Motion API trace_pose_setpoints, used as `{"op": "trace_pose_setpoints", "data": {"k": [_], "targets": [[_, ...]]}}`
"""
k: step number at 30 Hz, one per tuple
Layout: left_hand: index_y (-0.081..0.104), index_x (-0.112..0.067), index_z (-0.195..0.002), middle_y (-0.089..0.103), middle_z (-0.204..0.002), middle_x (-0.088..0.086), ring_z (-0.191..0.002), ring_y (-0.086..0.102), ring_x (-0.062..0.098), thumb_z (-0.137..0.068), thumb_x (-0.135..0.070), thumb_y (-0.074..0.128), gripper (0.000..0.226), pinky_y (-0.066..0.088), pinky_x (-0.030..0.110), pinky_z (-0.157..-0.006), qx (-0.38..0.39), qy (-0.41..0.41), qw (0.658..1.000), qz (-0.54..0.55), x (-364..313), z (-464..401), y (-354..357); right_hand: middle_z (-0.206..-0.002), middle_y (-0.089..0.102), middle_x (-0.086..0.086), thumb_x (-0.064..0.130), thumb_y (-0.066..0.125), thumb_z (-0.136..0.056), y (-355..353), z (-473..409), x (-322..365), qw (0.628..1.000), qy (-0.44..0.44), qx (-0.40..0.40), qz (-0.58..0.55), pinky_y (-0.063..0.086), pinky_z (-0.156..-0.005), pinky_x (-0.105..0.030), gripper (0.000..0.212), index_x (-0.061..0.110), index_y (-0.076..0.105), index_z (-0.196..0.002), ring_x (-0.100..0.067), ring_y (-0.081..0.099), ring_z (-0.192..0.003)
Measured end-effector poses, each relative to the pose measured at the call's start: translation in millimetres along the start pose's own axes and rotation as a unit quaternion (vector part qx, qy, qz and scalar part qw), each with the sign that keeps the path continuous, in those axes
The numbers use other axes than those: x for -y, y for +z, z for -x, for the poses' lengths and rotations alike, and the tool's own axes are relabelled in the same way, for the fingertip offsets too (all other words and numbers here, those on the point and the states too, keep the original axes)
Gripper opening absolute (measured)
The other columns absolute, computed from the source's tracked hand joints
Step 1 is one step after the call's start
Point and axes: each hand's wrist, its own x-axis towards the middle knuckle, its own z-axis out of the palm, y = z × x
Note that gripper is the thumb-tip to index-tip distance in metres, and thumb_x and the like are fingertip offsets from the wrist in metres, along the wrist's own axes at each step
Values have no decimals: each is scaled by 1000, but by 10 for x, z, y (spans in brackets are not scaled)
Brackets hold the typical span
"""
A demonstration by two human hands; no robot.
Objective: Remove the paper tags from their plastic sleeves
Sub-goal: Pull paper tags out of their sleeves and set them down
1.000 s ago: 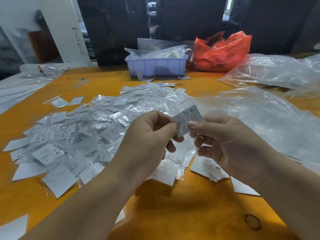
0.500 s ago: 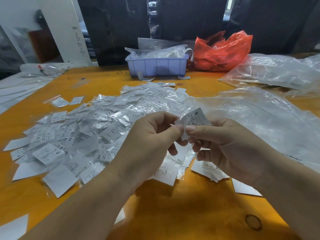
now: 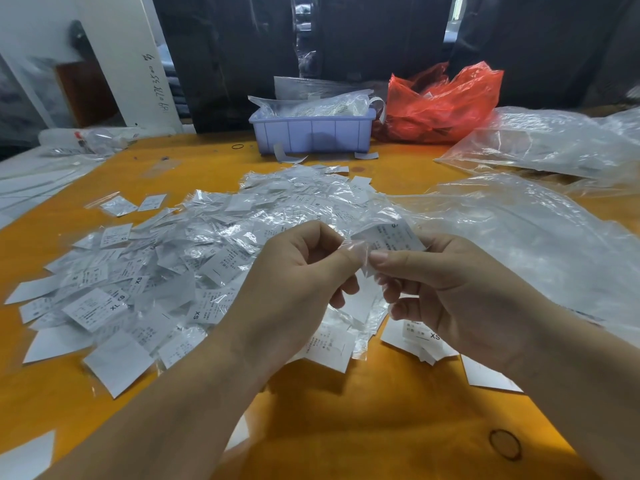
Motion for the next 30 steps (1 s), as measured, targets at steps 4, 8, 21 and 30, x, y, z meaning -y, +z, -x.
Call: {"op": "trace_pose_setpoints", "data": {"k": [4,8,21,30], "targets": [[63,-22,-69,65,-63,2,-51,53,7,-90,-27,67,22,43,16,-48,1,-11,1000,6,11,-14,-25,-65,60,-3,29,73,-62,-31,-16,26,1000,-12,-23,-13,47,-50,-24,11,20,77,-68,-12,56,-56],[67,-21,-78,67,-65,0,-51,54,7,-85,-30,69,12,42,16,-47,5,-13,1000,6,22,-23,-24,-64,61,-3,25,72,-62,-41,-19,21,999,-21,-41,-24,47,-48,-22,8,20,77,-67,-11,55,-53],[68,-30,-86,71,-71,-5,-58,59,7,-80,-42,51,22,44,31,-57,-24,-77,996,-32,43,-79,-61,-72,73,-1,16,78,-76,-53,-20,10,981,-44,-137,127,52,-54,-19,24,16,65,-96,-9,59,-52],[57,-36,-98,63,-77,-9,-65,58,4,-86,-30,67,16,39,20,-52,-126,-52,951,-277,109,-103,-169,-69,66,11,24,72,-81,-136,79,102,875,-207,-230,373,52,-58,-19,8,26,69,-88,-3,62,-62]]}}
